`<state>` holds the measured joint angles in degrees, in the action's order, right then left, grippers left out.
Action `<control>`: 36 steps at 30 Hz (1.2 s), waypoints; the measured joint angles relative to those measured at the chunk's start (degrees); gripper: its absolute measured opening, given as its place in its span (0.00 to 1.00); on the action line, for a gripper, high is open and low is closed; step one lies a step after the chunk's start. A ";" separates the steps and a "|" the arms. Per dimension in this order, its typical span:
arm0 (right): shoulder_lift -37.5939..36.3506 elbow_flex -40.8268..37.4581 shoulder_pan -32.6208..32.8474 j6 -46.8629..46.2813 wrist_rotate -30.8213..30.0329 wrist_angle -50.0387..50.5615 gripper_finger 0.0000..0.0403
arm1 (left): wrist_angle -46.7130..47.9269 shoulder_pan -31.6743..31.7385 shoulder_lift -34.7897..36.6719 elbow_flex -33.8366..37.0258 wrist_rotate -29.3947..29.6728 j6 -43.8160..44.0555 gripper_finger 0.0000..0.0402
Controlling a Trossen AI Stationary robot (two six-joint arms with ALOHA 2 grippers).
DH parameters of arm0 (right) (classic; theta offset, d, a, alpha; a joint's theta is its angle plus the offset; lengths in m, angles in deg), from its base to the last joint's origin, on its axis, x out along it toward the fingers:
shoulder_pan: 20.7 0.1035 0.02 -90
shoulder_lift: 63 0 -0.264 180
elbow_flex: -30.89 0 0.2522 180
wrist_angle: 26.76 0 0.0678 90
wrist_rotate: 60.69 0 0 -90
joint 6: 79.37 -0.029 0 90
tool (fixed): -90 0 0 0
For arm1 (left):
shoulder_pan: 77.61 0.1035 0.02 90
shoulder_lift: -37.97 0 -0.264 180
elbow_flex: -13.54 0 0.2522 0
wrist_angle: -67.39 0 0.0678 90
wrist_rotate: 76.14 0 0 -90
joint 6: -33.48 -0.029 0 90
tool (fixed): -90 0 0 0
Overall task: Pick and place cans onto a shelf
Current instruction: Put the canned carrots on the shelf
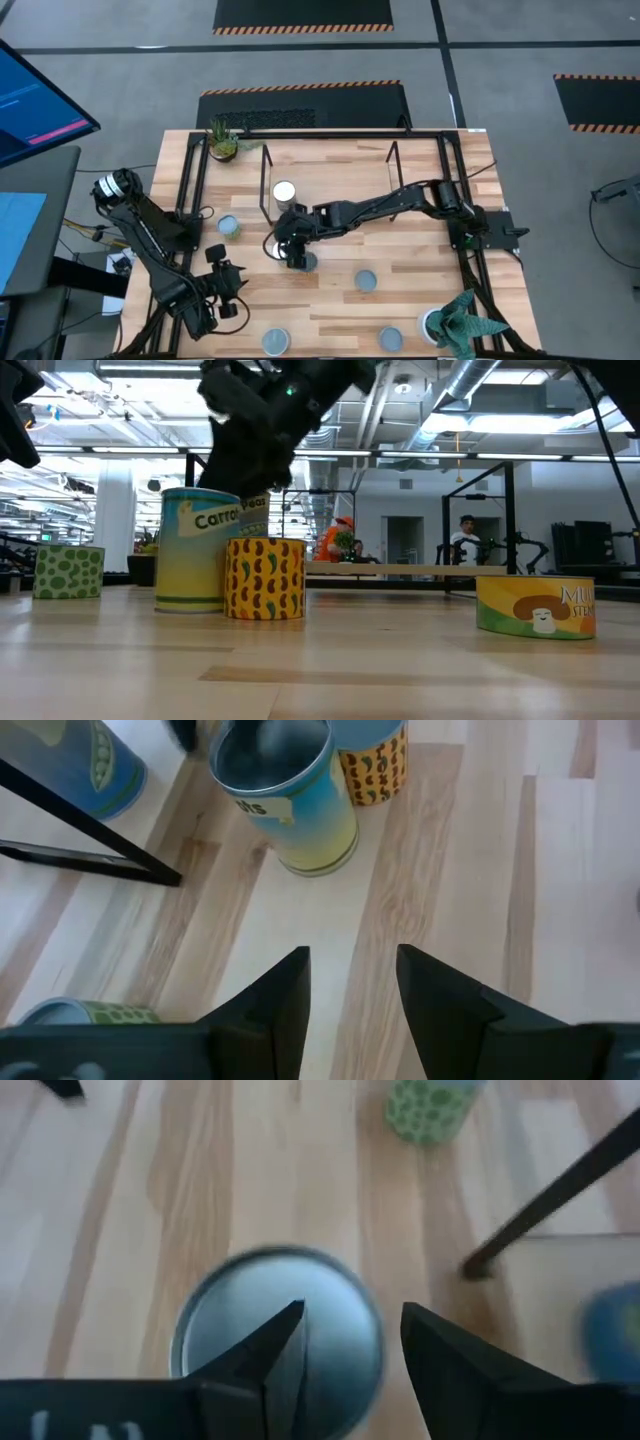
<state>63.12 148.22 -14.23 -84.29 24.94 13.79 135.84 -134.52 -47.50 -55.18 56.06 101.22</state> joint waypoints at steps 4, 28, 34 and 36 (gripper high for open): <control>-0.33 0.06 -0.14 -0.24 0.05 0.39 0.45 | -0.30 0.00 0.00 0.00 -0.02 -0.25 0.35; -0.91 -0.07 -0.04 -3.99 -0.43 3.03 0.03 | -2.53 0.00 0.00 0.00 0.24 -0.57 0.35; -3.06 3.93 1.01 -1.56 -0.04 9.40 0.02 | -2.70 -0.02 0.00 0.00 0.24 -0.59 0.35; -4.69 6.22 1.37 0.07 -0.21 10.94 0.01 | -2.80 -0.02 0.00 0.00 0.31 -0.70 0.35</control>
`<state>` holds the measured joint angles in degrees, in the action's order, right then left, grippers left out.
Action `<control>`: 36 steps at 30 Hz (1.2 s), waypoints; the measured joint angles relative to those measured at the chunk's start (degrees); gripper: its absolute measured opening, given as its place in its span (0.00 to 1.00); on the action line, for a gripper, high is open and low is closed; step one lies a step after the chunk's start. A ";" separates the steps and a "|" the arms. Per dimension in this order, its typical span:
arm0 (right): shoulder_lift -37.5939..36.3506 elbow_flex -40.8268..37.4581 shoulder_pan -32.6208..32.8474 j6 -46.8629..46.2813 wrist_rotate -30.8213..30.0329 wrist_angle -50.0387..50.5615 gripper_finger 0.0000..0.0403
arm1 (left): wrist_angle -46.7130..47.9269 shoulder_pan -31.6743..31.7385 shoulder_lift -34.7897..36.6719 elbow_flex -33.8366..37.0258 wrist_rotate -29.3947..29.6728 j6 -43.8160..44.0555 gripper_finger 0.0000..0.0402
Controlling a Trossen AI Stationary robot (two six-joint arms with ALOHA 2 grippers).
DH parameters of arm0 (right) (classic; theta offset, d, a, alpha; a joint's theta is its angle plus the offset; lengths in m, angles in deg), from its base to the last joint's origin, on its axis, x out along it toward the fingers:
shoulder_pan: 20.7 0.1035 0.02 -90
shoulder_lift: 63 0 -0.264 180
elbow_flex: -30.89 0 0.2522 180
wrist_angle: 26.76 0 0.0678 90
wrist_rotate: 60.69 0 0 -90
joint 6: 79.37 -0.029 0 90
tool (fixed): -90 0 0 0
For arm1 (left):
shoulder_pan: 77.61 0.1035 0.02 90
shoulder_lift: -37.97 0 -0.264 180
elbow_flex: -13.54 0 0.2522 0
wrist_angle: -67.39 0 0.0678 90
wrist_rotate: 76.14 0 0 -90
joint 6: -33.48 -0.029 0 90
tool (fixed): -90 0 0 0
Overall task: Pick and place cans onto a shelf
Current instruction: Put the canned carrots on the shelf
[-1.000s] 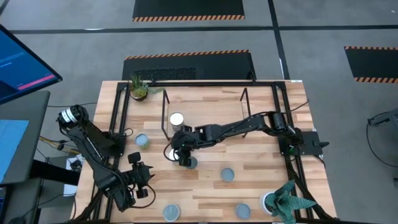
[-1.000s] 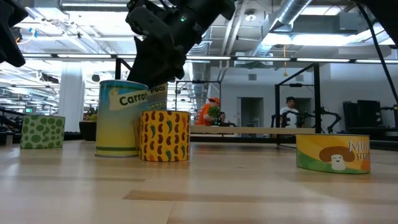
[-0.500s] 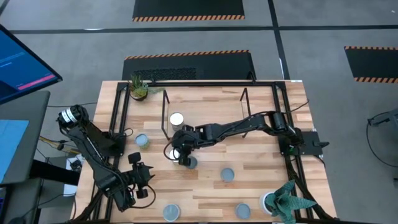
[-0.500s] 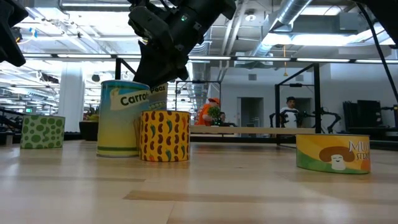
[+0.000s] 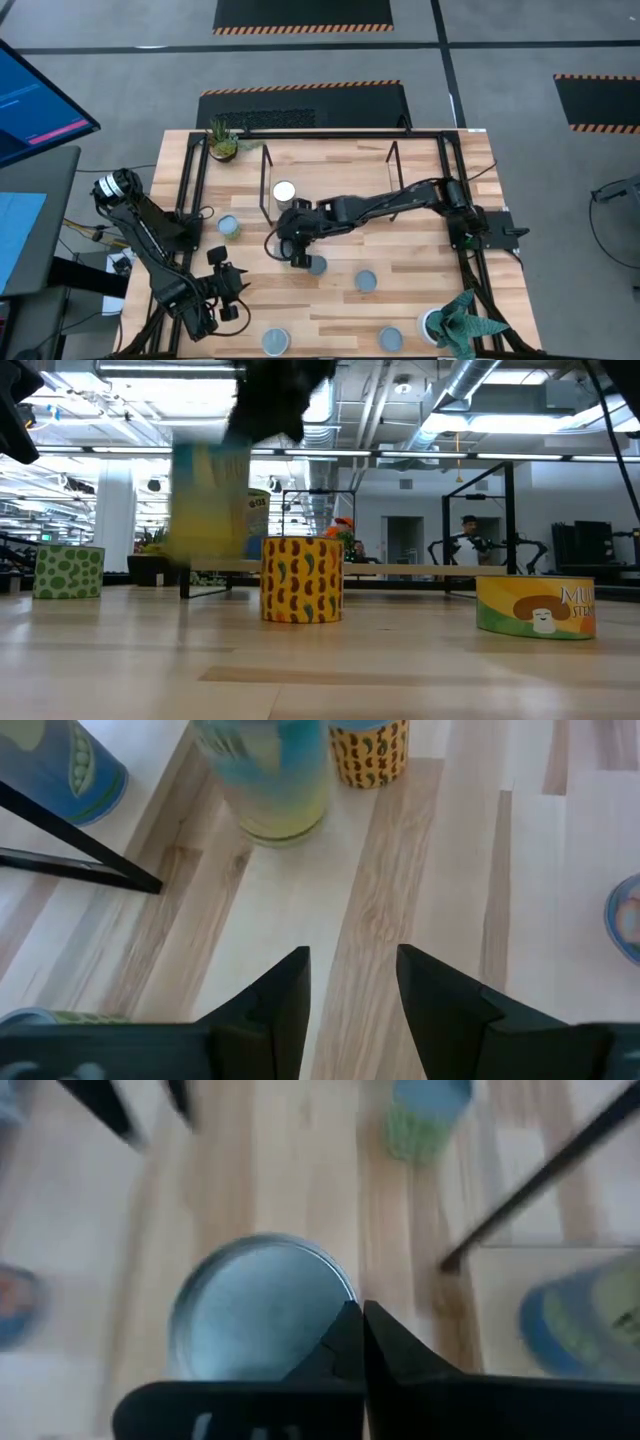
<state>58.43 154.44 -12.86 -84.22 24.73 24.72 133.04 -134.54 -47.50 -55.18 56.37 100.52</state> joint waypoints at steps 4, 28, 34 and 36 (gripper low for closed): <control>-2.25 5.06 0.55 2.25 -2.32 5.45 0.01 | -0.14 0.02 0.00 0.00 0.14 -0.20 0.35; -8.78 10.69 -8.44 1.85 -10.52 31.91 0.02 | -0.41 0.50 0.00 -0.02 0.38 -1.25 0.35; -8.69 10.69 -15.86 5.23 -5.45 28.57 0.01 | -0.38 0.52 0.00 -0.02 0.37 -1.41 0.35; -8.56 10.69 -18.23 6.38 -2.69 27.04 0.01 | -0.38 0.50 0.00 -0.02 0.39 -1.40 0.35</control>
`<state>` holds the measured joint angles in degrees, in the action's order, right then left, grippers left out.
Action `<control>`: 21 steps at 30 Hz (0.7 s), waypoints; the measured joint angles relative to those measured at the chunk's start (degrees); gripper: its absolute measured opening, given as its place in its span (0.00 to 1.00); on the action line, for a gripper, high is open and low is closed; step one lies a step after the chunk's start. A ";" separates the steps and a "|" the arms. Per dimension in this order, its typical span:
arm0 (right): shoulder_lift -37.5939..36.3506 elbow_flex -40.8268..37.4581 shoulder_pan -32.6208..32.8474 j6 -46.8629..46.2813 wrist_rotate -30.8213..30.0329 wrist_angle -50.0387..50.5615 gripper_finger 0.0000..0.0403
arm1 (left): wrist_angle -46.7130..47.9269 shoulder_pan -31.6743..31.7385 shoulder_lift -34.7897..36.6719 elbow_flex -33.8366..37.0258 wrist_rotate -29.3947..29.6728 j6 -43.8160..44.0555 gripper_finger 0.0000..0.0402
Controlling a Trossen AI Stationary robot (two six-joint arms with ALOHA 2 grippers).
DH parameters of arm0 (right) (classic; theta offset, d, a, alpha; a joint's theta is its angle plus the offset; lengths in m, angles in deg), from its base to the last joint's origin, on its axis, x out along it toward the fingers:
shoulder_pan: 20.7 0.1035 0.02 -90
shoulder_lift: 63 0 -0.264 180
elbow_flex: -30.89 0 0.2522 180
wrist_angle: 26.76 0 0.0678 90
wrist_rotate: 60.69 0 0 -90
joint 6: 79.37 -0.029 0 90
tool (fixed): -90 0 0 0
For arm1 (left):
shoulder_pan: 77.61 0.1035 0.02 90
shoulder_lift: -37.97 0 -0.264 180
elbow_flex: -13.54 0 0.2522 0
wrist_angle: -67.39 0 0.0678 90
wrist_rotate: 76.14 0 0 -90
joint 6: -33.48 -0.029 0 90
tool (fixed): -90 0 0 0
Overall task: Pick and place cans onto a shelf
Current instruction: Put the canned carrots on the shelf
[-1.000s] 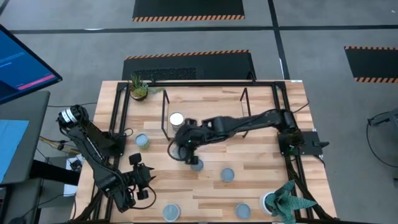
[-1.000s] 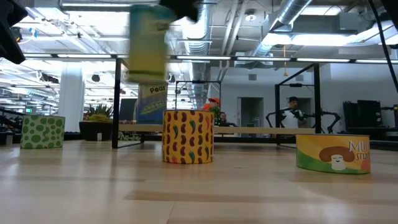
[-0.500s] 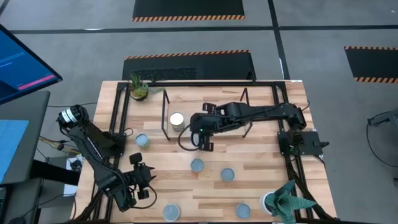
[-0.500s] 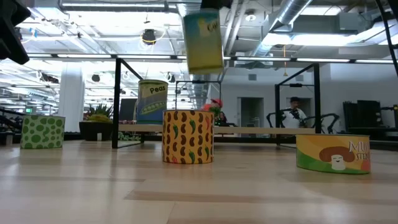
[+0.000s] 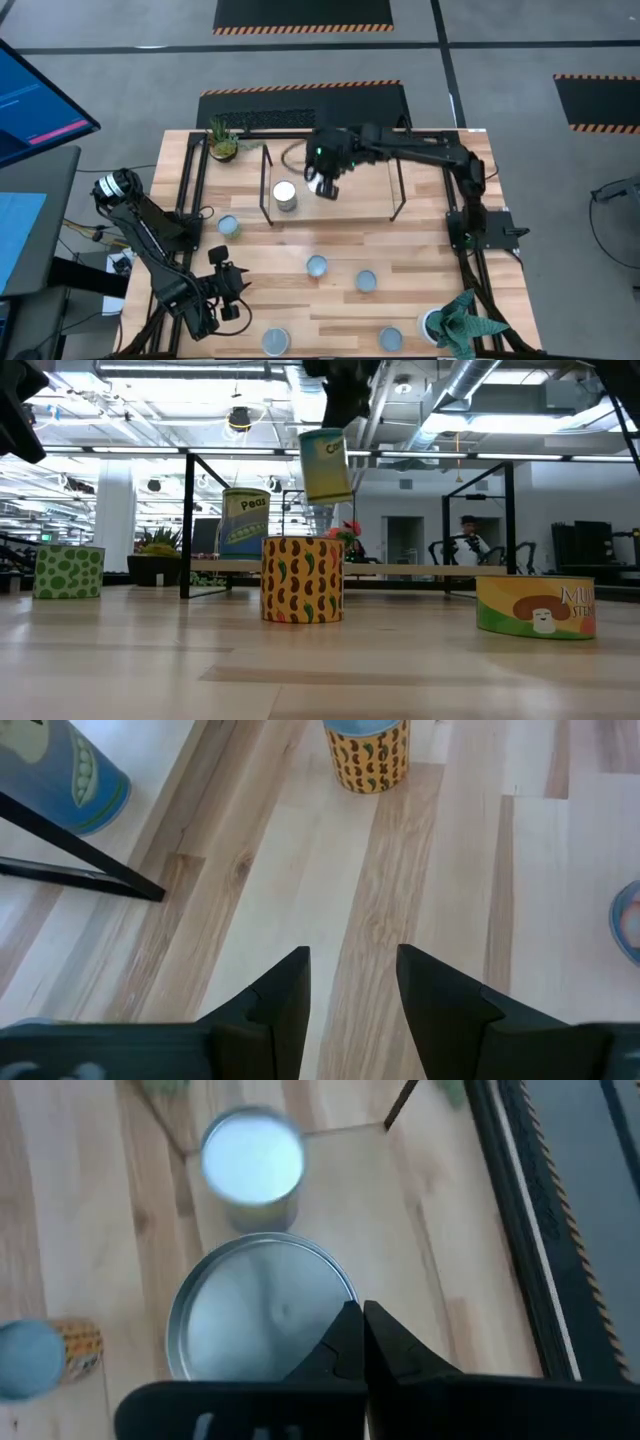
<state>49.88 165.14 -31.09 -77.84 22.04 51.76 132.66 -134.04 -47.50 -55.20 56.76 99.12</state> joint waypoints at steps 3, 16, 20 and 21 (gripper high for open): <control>1.90 0.08 -3.01 0.85 4.04 -4.45 0.03 | -0.02 0.02 0.00 0.00 0.12 0.00 0.35; 11.73 -0.01 -9.28 2.17 9.40 -10.64 0.05 | 0.28 0.61 0.00 0.00 -0.01 -0.04 0.35; 13.05 0.04 -9.38 2.84 10.59 -11.32 0.05 | 0.38 0.63 0.00 0.00 -0.16 -0.53 0.35; 13.00 0.04 -9.37 2.90 10.64 -11.38 0.05 | 0.29 0.66 0.00 0.00 -0.16 -0.69 0.35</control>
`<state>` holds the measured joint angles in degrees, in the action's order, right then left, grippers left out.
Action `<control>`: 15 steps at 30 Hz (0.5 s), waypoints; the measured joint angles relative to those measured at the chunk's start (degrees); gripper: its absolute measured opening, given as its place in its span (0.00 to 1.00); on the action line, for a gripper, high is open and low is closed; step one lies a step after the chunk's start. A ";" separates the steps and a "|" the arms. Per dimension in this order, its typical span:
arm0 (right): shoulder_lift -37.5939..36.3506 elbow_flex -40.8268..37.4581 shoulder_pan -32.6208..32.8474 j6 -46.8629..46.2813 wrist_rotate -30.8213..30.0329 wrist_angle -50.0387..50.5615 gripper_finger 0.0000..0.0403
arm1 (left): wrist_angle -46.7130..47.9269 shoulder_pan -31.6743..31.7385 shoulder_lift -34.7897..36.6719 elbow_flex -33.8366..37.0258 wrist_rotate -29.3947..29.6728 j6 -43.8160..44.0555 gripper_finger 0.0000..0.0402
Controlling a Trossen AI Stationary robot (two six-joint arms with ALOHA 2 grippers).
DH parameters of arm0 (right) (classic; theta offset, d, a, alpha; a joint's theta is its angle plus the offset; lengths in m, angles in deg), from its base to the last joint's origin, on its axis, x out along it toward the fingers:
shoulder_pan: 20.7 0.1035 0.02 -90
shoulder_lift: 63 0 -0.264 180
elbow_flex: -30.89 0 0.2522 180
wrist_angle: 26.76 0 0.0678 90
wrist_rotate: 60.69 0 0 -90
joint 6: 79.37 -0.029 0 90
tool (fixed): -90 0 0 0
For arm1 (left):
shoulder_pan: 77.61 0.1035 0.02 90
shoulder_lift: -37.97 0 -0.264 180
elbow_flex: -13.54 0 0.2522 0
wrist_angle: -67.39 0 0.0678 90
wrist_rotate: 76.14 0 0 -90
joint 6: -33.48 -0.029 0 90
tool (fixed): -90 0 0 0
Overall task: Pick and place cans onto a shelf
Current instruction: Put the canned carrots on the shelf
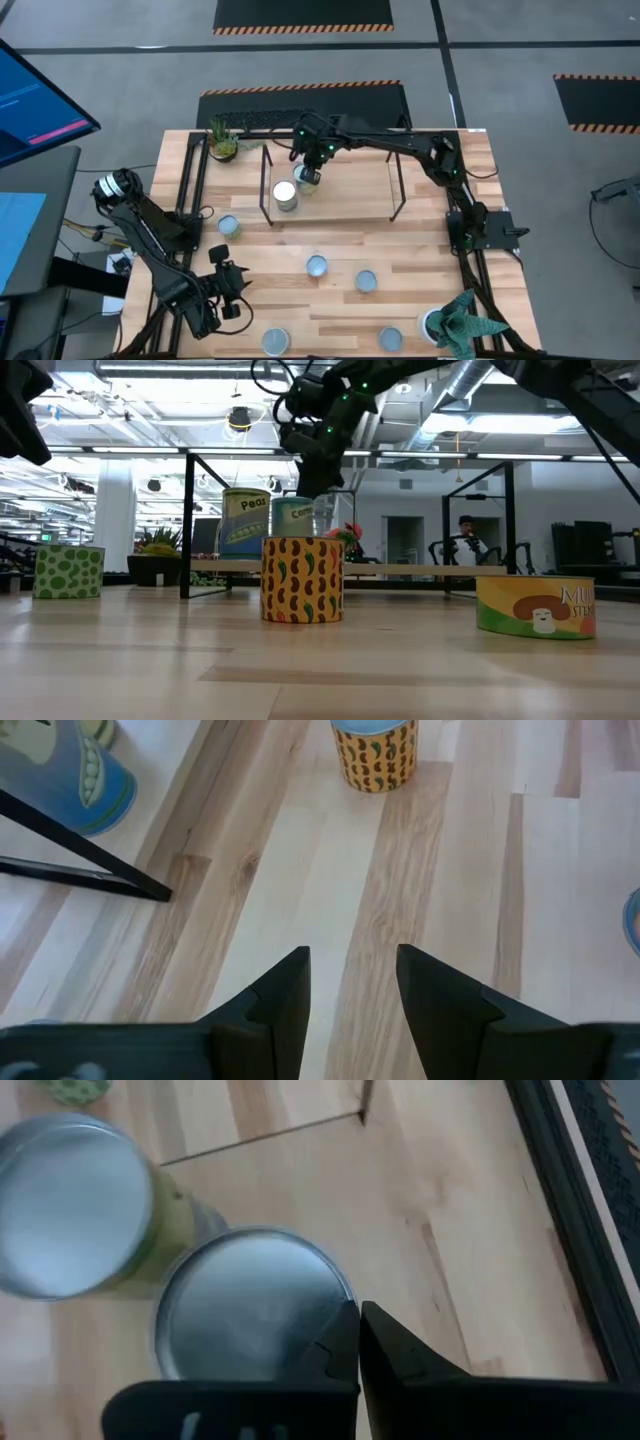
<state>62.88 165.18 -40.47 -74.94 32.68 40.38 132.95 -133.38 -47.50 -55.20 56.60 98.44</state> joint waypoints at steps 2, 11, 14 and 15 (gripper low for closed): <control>-0.10 0.00 0.23 0.02 -0.02 -0.37 0.04 | 0.06 0.00 0.00 0.00 0.00 -0.10 0.35; -0.08 0.00 0.32 0.14 -0.04 -0.45 0.11 | -0.32 0.00 0.00 0.00 0.07 -0.38 0.35; -0.08 0.00 0.32 0.23 -0.07 -0.48 0.14 | -0.36 0.00 0.00 0.00 0.07 -0.38 0.35; -0.08 0.00 0.35 0.42 -0.07 -0.50 0.15 | -0.33 0.00 0.00 0.00 0.07 -0.36 0.35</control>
<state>62.80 165.18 -40.12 -74.52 32.62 39.88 132.62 -133.38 -47.50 -55.20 56.67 98.08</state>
